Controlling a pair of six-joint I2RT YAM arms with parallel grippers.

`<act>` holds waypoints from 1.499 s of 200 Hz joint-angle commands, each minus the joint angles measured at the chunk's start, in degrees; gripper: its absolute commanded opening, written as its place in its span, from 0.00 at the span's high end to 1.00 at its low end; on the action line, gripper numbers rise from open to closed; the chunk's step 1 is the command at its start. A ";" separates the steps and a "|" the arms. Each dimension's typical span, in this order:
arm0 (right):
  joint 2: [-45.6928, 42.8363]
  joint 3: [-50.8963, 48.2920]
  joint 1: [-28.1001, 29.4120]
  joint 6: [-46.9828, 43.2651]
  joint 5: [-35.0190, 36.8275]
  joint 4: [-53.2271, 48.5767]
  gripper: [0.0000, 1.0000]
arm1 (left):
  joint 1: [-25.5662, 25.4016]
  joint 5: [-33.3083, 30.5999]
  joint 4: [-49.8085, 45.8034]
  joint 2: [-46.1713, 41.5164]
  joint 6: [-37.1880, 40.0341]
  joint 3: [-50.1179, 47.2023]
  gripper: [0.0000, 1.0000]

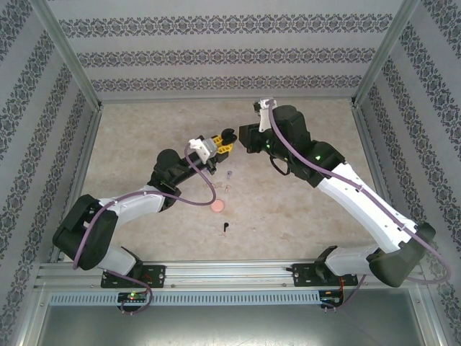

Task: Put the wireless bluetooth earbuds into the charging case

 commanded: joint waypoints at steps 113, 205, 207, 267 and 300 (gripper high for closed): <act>1.37 -1.47 2.87 1.47 1.03 3.03 0.80 | -2.20 2.48 5.38 0.50 -0.26 2.69 1.00; 1.41 -1.52 2.59 1.65 1.67 3.45 0.81 | -3.01 3.07 5.21 0.67 -0.59 3.00 1.00; 1.47 -1.55 2.60 1.65 1.67 3.44 0.81 | -3.01 3.10 5.21 0.65 -0.61 2.97 1.00; 1.11 -3.78 2.16 0.53 2.25 3.16 0.82 | -3.27 3.08 5.12 0.20 -0.88 3.68 1.00; 1.54 -4.59 2.44 -1.61 1.87 3.04 0.82 | -3.36 3.16 4.62 -0.15 -0.92 3.90 1.00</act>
